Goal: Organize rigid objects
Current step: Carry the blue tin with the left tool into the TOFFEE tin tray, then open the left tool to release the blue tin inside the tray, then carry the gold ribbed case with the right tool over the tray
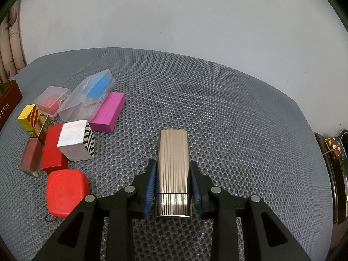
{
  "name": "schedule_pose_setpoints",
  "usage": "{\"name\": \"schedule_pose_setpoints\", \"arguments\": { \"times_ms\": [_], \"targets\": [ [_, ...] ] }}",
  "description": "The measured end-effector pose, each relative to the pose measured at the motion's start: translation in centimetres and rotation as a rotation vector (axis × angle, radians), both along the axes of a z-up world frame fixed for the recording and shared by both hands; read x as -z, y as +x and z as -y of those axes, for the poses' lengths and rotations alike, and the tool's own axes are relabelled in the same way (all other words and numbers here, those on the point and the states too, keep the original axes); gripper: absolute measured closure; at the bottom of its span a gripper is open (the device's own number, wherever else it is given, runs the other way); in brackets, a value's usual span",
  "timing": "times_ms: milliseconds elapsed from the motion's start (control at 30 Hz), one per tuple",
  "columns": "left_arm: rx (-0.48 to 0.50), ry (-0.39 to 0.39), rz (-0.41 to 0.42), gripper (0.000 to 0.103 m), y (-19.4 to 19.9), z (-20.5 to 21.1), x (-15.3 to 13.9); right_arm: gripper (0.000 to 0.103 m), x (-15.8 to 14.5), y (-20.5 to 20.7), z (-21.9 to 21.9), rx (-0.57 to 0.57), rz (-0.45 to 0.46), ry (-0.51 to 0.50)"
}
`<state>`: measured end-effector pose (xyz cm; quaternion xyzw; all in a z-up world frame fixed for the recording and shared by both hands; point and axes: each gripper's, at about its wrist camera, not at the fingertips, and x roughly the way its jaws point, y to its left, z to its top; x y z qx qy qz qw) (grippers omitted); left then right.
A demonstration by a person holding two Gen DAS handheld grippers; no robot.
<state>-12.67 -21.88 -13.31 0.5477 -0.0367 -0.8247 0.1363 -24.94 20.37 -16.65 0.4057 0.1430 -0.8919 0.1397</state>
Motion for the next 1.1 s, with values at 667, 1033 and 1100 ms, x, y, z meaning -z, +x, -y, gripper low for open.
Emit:
{"name": "schedule_pose_setpoints", "arguments": {
  "times_ms": [667, 1033, 1100],
  "targets": [
    [-0.157, -0.009, -0.170, 0.072, 4.6, -2.4, -5.1, 0.073, -0.4, 0.2, -0.1, 0.000, 0.005, -0.015],
    [-0.146, -0.018, -0.237, 0.044, 6.6, -4.1, -6.3, 0.073, -0.7, 0.2, 0.3, 0.018, 0.007, 0.019],
    [-0.149, 0.010, -0.240, 0.044, 6.7, -3.6, -6.3, 0.073, -0.7, 0.1, 0.5, 0.029, 0.008, 0.027]
  ]
}}
